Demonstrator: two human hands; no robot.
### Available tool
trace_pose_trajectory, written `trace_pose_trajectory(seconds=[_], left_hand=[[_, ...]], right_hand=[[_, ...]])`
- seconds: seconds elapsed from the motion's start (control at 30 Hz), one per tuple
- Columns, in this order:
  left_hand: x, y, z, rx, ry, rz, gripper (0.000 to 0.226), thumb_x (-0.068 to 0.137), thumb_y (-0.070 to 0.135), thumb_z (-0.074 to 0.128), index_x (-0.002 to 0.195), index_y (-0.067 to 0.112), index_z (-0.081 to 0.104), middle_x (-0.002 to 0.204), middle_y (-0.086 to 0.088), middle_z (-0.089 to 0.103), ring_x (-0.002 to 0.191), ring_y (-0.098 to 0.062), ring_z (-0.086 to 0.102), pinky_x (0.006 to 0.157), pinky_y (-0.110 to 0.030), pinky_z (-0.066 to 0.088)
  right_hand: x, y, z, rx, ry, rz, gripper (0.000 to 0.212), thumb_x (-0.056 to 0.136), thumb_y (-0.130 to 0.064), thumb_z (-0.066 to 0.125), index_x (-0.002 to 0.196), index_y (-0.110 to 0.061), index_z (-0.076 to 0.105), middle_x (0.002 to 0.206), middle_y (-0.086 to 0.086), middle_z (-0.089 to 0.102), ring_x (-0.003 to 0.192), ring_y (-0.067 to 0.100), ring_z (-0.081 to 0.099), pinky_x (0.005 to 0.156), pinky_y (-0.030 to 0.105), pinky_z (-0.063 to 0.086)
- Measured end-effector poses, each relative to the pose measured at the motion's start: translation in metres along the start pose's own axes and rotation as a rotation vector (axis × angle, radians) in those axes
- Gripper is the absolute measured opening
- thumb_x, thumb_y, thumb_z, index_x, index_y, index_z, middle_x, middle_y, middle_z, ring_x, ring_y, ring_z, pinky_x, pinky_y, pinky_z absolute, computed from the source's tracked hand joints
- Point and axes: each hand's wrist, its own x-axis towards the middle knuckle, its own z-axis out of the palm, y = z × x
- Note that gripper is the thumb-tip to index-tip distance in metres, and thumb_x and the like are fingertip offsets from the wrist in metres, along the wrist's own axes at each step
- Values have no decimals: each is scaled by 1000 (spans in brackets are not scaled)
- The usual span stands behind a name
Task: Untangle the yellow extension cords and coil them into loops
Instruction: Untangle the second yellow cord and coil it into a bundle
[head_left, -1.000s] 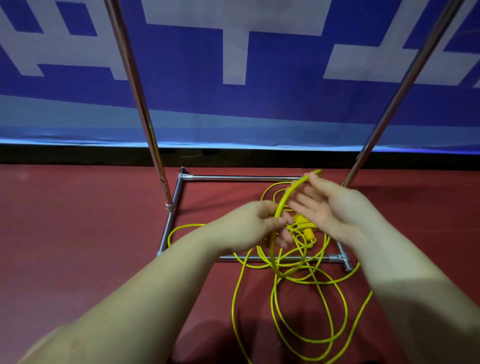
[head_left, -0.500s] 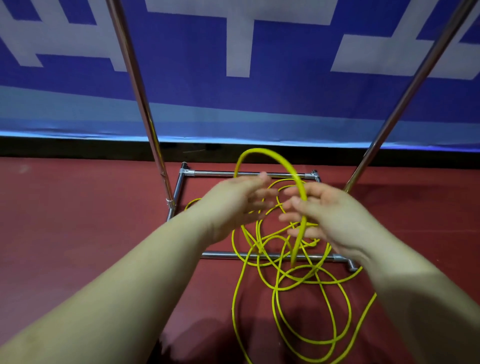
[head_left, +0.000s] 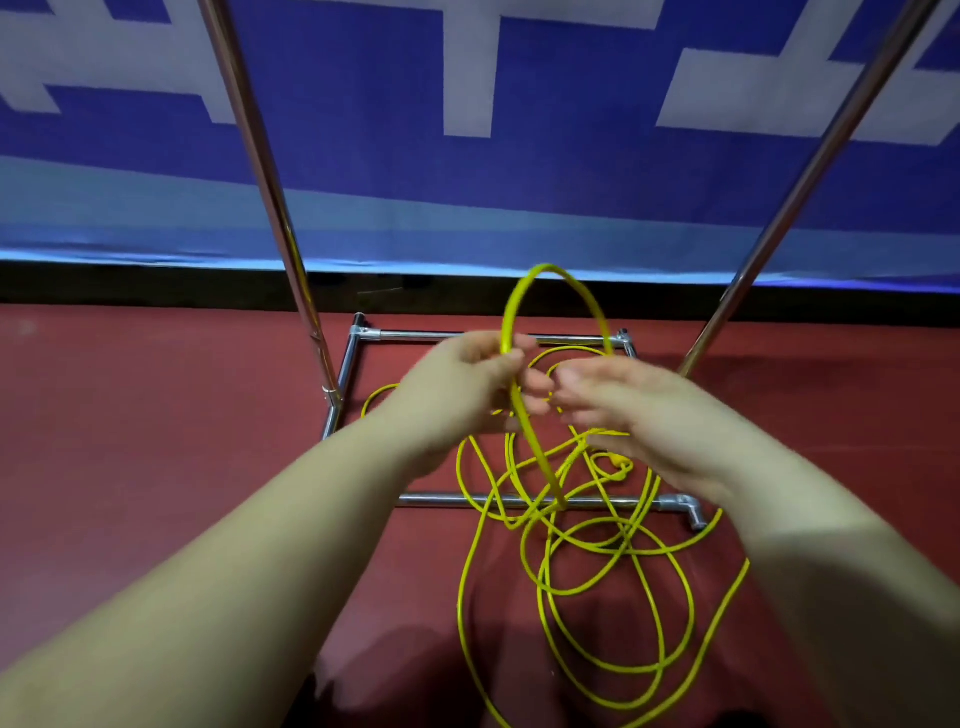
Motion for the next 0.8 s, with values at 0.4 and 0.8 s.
trace_pose_trajectory(seconds=[0.4, 0.8], left_hand=[[-1, 2, -10, 150, -49, -33, 26, 96, 31, 46, 117, 22, 57, 109, 1, 68, 91, -9, 62, 84, -27, 48], [-1, -13, -2, 303, -203, -24, 18, 98, 8, 45, 89, 19, 55, 74, 2, 59, 71, -11, 57, 73, -30, 50]], right_hand=[[2, -2, 7, 16, 106, -141, 18, 93, -6, 49, 92, -22, 59, 87, 1, 66, 73, 11, 68, 57, 21, 55], [13, -7, 0, 482, 124, -64, 10, 88, -18, 55, 98, -18, 58, 96, 6, 66, 85, 16, 68, 75, 35, 57]])
